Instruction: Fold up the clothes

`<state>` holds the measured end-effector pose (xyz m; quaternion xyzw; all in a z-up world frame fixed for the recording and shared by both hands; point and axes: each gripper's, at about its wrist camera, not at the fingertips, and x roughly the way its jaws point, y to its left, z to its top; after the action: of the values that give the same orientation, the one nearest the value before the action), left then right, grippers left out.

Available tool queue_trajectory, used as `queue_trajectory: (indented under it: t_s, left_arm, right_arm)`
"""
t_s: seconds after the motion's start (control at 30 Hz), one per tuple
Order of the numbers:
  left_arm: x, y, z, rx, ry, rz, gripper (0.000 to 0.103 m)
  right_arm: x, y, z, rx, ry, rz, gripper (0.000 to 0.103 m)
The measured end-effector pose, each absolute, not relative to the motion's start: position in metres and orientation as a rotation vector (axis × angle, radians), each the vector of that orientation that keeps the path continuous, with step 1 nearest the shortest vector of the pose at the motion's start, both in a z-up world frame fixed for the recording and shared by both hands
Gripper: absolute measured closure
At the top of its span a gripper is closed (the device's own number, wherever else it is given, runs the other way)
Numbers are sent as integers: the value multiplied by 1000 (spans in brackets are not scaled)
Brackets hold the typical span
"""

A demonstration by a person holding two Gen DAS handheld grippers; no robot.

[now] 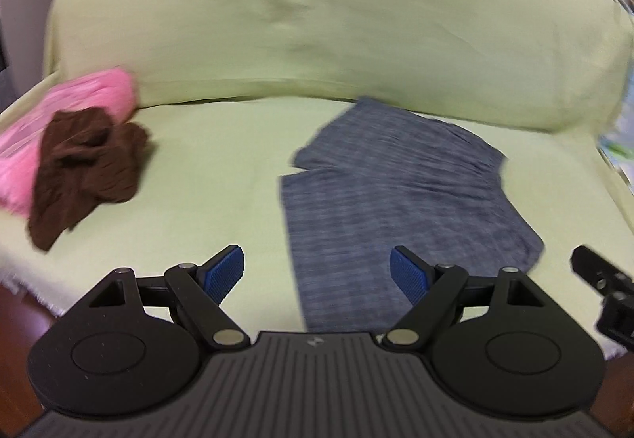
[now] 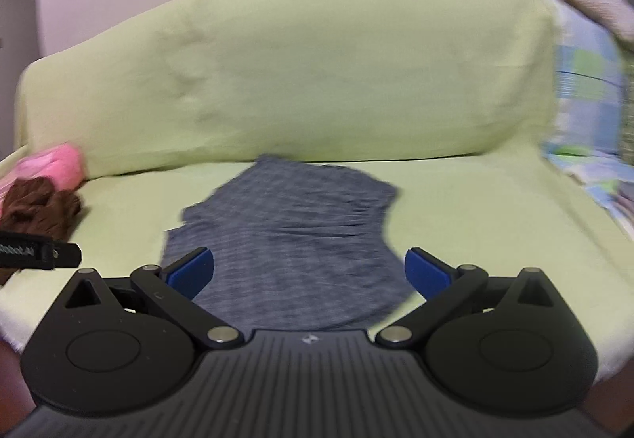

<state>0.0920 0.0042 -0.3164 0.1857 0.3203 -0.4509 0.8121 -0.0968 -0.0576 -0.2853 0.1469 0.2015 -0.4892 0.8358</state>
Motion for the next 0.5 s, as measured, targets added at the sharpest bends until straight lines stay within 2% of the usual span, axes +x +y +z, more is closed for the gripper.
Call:
queue_trajectory:
  t_s: [0.23,0.5]
  left_arm:
    - [71,0,-324,503,677,-1043,20]
    - [72,0,-328,455,732,-985,20]
  right_arm:
    - [-104,-39,-274,317,429,-1112,1]
    - [-95,-40,-279,287,443,-1028,1]
